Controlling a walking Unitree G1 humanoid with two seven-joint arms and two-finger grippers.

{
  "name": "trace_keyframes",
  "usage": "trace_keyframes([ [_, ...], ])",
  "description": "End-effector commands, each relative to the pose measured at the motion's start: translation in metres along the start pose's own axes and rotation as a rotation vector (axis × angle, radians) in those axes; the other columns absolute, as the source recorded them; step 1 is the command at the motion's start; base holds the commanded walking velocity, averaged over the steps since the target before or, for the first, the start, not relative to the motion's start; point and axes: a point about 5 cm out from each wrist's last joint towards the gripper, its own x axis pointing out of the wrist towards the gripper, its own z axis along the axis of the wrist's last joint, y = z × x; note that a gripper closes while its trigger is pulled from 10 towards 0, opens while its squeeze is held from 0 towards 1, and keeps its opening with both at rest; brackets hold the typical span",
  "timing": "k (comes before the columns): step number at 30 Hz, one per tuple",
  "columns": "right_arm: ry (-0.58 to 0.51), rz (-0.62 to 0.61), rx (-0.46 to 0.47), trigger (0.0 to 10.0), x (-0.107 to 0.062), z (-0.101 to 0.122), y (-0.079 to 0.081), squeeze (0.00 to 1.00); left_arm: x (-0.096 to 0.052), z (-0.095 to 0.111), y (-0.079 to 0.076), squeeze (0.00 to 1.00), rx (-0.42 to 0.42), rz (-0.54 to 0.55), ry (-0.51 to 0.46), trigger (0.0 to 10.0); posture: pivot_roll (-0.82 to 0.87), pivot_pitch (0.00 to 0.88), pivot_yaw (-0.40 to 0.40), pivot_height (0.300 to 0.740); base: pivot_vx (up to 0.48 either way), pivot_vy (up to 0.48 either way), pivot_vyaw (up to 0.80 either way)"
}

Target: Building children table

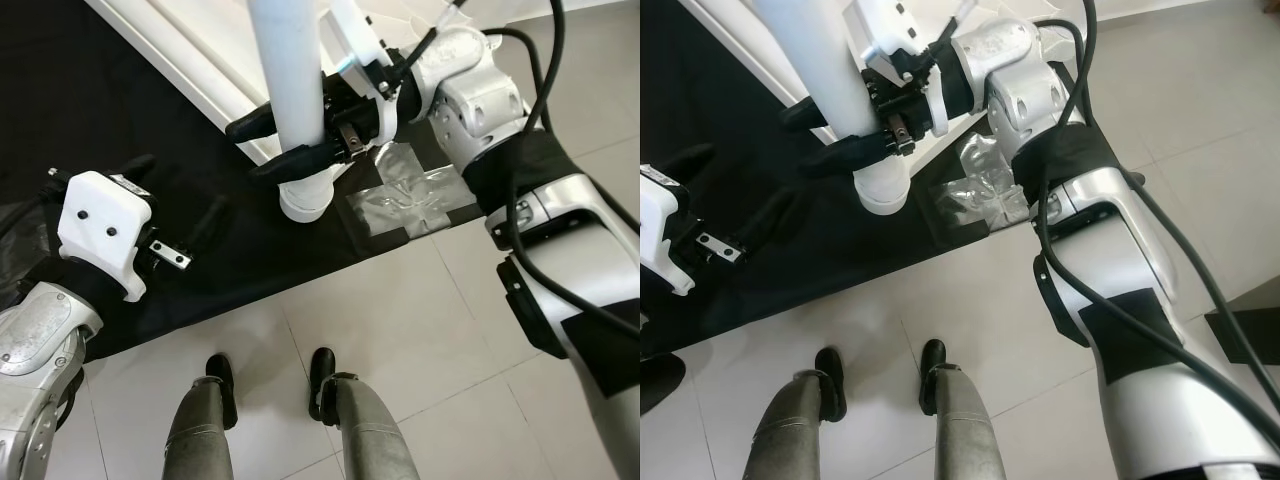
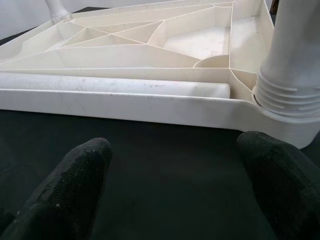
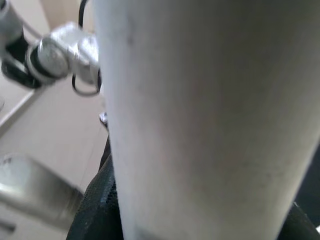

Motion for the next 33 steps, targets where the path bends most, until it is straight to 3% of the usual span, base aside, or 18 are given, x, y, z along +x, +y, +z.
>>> trace_keyframes([
  [1,0.015,-0.003,0.088,10.0,-0.001,-0.025,0.008,0.0,-0.003,0.001,-0.002,0.0,0.003,-0.004,0.002,10.0,0.07,0.524,-0.152,0.74,0.0,0.0,0.0],
  [4,-0.05,-0.032,0.095,10.0,-0.007,-0.028,0.013,0.0,-0.003,0.001,-0.001,0.0,0.006,-0.004,0.001,10.0,0.08,0.522,-0.141,0.74,0.0,0.0,0.0],
  [12,-0.08,-0.033,0.112,10.0,-0.013,-0.034,0.023,0.0,-0.001,0.001,0.001,0.0,0.009,-0.008,-0.002,10.0,0.08,0.513,-0.129,0.74,0.0,0.0,0.0],
  [23,0.039,-0.023,0.116,10.0,-0.005,-0.05,0.031,0.0,0.0,0.002,0.0,0.0,0.012,-0.01,-0.01,10.0,0.07,0.501,-0.141,0.74,0.0,0.0,0.0],
  [25,0.114,-0.174,0.171,10.0,-0.004,-0.063,0.035,0.0,-0.002,0.002,0.004,0.0,0.029,0.013,-0.004,10.0,0.05,0.493,-0.168,0.74,0.0,0.0,0.0],
  [27,0.154,-0.244,0.195,10.0,-0.003,-0.069,0.037,0.0,-0.003,0.002,0.007,0.0,0.04,0.026,0.0,10.0,0.05,0.493,-0.168,0.74,0.0,0.0,0.0],
  [29,0.237,-0.441,0.325,10.0,-0.002,-0.084,0.046,0.0,-0.006,0.0,0.017,0.0,0.055,0.07,0.009,10.0,0.04,0.486,-0.179,0.74,0.0,0.0,0.0],
  [32,0.255,-0.48,0.356,10.0,-0.001,-0.087,0.048,0.0,-0.007,0.0,0.019,0.0,0.057,0.079,0.01,10.0,0.04,0.486,-0.179,0.74,0.0,0.0,0.0],
  [33,0.275,-0.695,0.417,10.0,0.013,-0.102,0.066,0.0,-0.008,0.0,0.028,0.0,0.071,0.109,0.013,10.0,0.04,0.481,-0.173,0.74,0.0,0.0,0.0],
])
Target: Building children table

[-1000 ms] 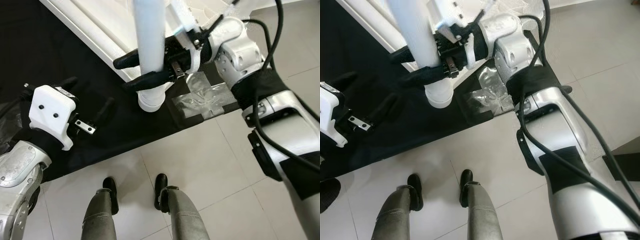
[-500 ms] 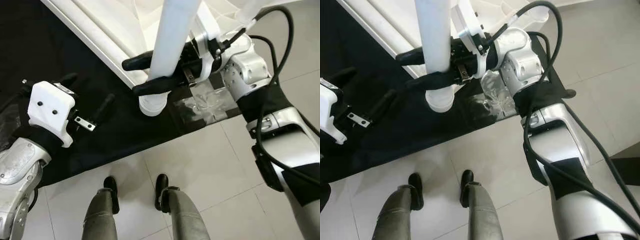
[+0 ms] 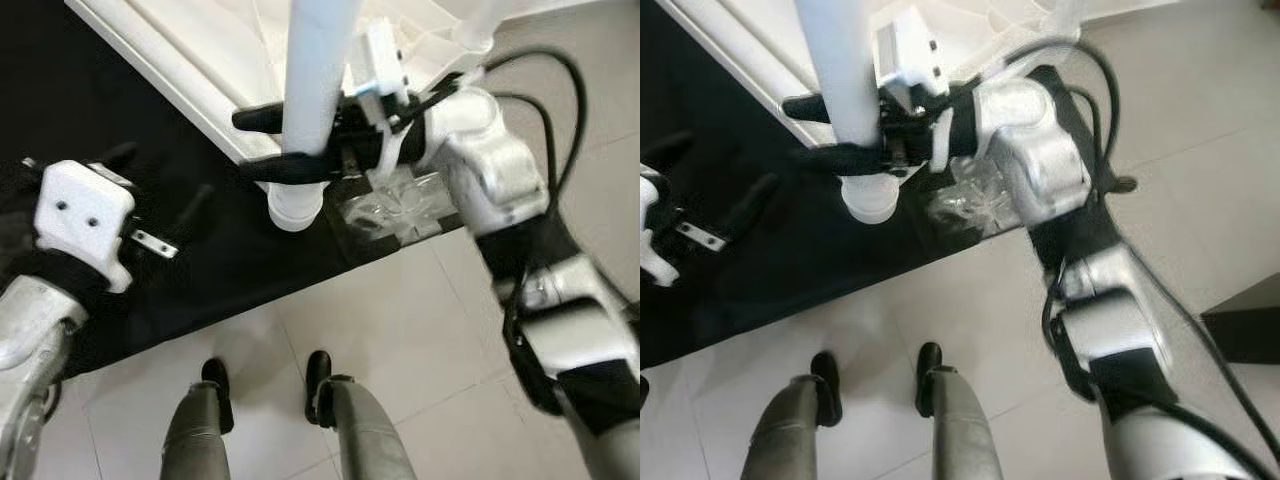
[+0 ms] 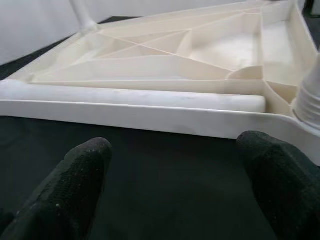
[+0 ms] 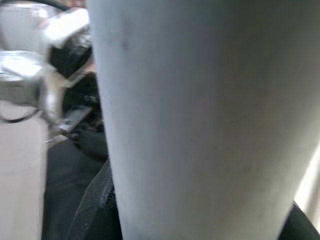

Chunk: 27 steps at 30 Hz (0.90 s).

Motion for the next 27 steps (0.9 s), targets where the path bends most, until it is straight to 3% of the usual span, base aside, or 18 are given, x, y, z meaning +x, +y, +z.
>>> trace_keyframes([
  [1,0.37,-0.425,0.233,10.0,-0.014,-0.096,0.038,0.0,-0.004,-0.002,0.015,0.0,0.039,0.041,0.012,10.0,0.05,0.473,-0.161,0.74,0.0,0.0,0.0],
  [3,0.37,-0.425,0.233,10.0,-0.014,-0.096,0.038,0.0,-0.004,-0.002,0.015,0.0,0.039,0.041,0.012,10.0,0.05,0.473,-0.161,0.74,0.0,0.0,0.0],
  [4,0.361,-0.612,0.26,10.0,-0.015,-0.102,0.052,0.0,-0.003,-0.001,0.023,0.0,0.05,0.059,0.007,10.0,0.05,0.45,-0.138,0.74,0.0,0.0,0.0],
  [5,0.361,-0.612,0.26,10.0,-0.015,-0.102,0.052,0.0,-0.003,-0.001,0.023,0.0,0.05,0.059,0.007,10.0,0.05,0.45,-0.138,0.74,0.0,0.0,0.0],
  [6,0.343,-0.741,0.254,10.0,-0.012,-0.103,0.057,0.0,-0.001,0.0,0.027,0.0,0.064,0.063,-0.001,10.0,0.06,0.434,-0.13,0.74,0.0,0.0,0.0],
  [7,0.314,-0.79,0.242,10.0,-0.004,-0.103,0.053,0.0,0.003,0.002,0.029,0.0,0.073,0.059,-0.016,10.0,0.07,0.415,-0.116,0.74,0.0,0.0,0.0],
  [10,0.294,-0.837,0.218,10.0,0.006,-0.105,0.044,0.0,0.009,0.006,0.032,0.0,0.078,0.057,-0.049,10.0,0.08,0.397,-0.106,0.74,0.0,0.0,0.0],
  [17,0.313,-0.872,0.229,10.0,0.007,-0.109,0.04,0.0,0.018,0.019,0.035,0.0,0.008,0.039,-0.116,10.0,0.09,0.376,-0.091,0.74,0.0,0.0,0.0],
  [18,0.317,-0.887,0.228,10.0,0.007,-0.109,0.038,0.0,0.022,0.027,0.035,0.0,-0.061,-0.001,-0.154,10.0,0.09,0.369,-0.086,0.74,0.0,0.0,0.0],
  [19,0.317,-0.887,0.228,10.0,0.007,-0.109,0.038,0.0,0.022,0.027,0.035,0.0,-0.061,-0.001,-0.154,10.0,0.09,0.369,-0.086,0.74,0.0,0.0,0.0],
  [21,0.339,-0.94,0.215,10.0,0.007,-0.105,0.037,0.0,0.03,0.047,0.03,0.0,-0.233,-0.165,-0.252,10.0,0.09,0.354,-0.082,0.74,0.0,0.0,0.0],
  [22,0.339,-0.94,0.215,10.0,0.007,-0.105,0.037,0.0,0.03,0.047,0.03,0.0,-0.233,-0.165,-0.252,10.0,0.09,0.354,-0.082,0.74,0.0,0.0,0.0],
  [24,0.35,-0.958,0.194,10.0,0.01,-0.102,0.038,0.0,0.036,0.061,0.022,0.0,-0.337,-0.322,-0.304,10.0,0.1,0.342,-0.08,0.74,0.0,0.0,0.0],
  [27,0.35,-0.961,0.175,10.0,0.015,-0.101,0.038,0.0,0.044,0.069,0.016,0.0,-0.4,-0.425,-0.307,10.0,0.11,0.334,-0.078,0.74,0.0,0.0,0.0],
])
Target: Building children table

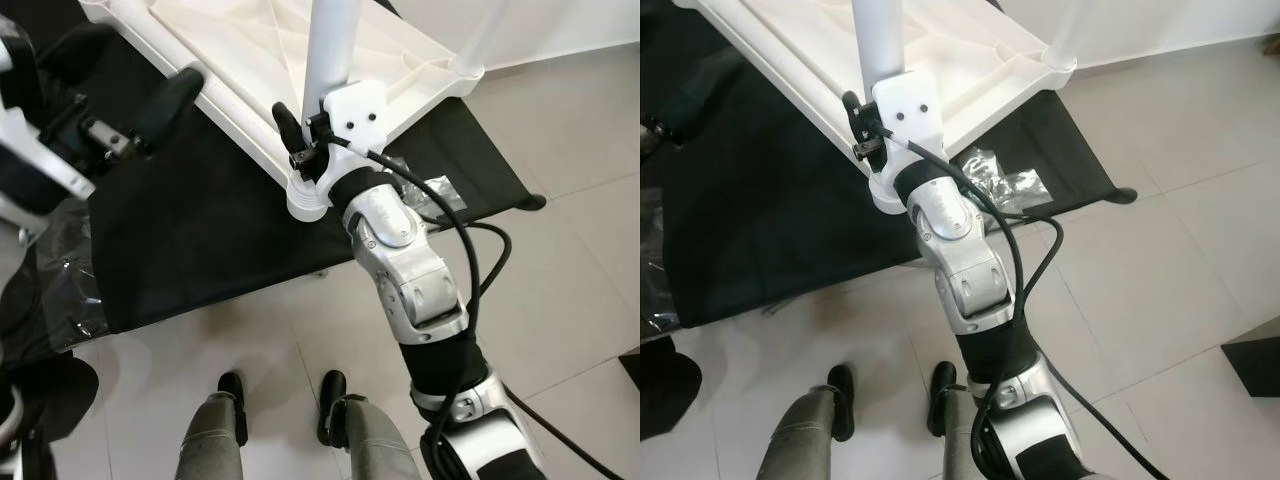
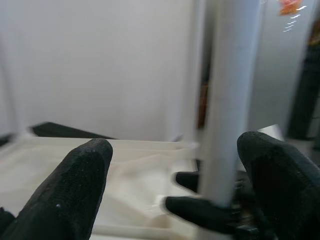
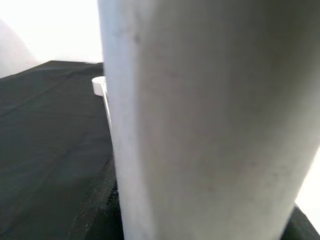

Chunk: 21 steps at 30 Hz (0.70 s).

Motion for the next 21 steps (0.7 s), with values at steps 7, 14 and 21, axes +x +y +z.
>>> trace_keyframes([
  [7,0.27,0.022,-0.05,10.0,-0.003,-0.058,0.01,0.0,0.05,-0.002,-0.013,0.0,-0.276,-0.181,0.042,10.0,0.11,0.312,-0.074,0.74,0.0,0.0,0.0],
  [14,0.261,0.035,-0.052,10.0,0.0,-0.057,0.013,0.0,0.082,0.007,-0.016,0.0,-0.315,-0.226,0.042,10.0,0.11,0.306,-0.069,0.74,0.0,0.0,0.0],
  [21,0.257,0.046,-0.055,10.0,0.002,-0.054,0.021,0.0,0.116,0.025,-0.03,0.0,-0.267,-0.385,0.069,10.0,0.11,0.299,-0.058,0.74,0.0,0.0,0.0],
])
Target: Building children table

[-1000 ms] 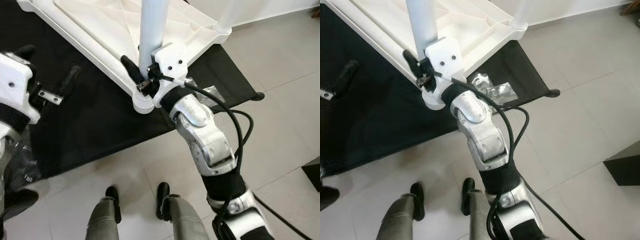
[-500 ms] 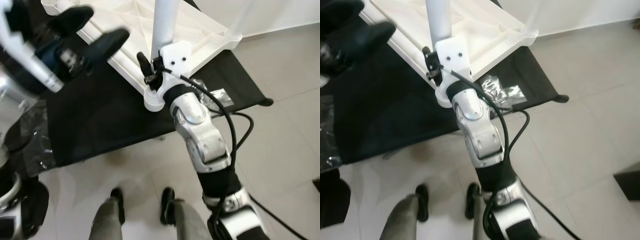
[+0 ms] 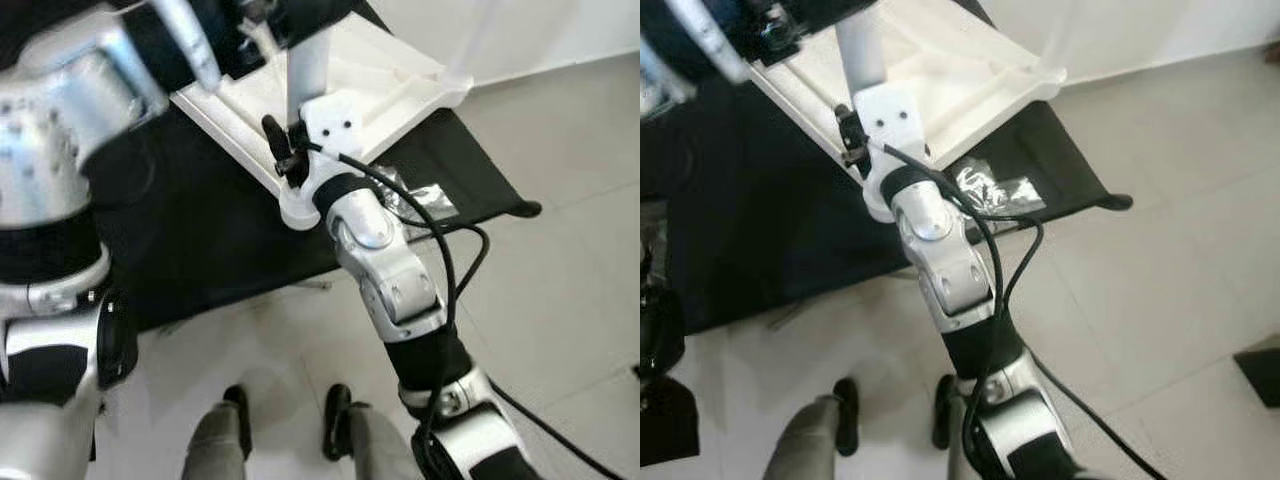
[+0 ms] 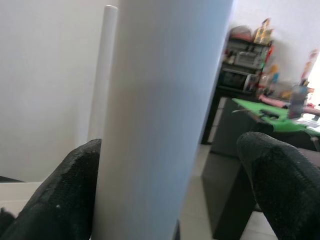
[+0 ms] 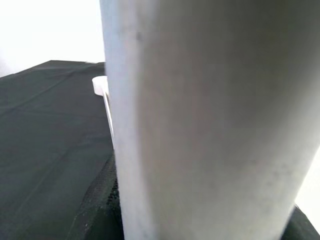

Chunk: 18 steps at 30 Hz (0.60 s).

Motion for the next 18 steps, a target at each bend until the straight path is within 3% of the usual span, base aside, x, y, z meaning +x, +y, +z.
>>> trace_keyframes([
  [1,0.222,0.017,-0.041,10.0,-0.005,-0.047,0.006,0.0,0.005,-0.001,-0.001,0.0,0.023,-0.02,0.053,10.0,0.11,0.299,-0.054,0.74,0.0,0.0,0.0],
  [2,0.222,0.017,-0.041,10.0,-0.005,-0.047,0.006,0.0,0.005,-0.001,-0.001,0.0,0.023,-0.02,0.053,10.0,0.11,0.299,-0.054,0.74,0.0,0.0,0.0],
  [3,0.218,0.016,-0.039,10.0,-0.004,-0.046,0.006,0.0,0.007,-0.001,0.001,0.0,0.039,-0.009,0.067,2.1,0.11,0.299,-0.054,0.74,0.0,0.0,0.0],
  [4,0.215,0.015,-0.039,10.0,-0.003,-0.045,0.006,0.0,0.008,-0.001,0.003,0.0,0.043,0.001,0.077,0.0,0.11,0.299,-0.053,0.74,0.0,0.0,0.0],
  [18,0.202,0.009,-0.042,10.0,0.0,-0.042,-0.001,0.0,0.01,-0.003,0.016,0.0,0.071,0.021,0.095,0.0,0.1,0.295,-0.057,0.74,0.0,0.0,0.0],
])
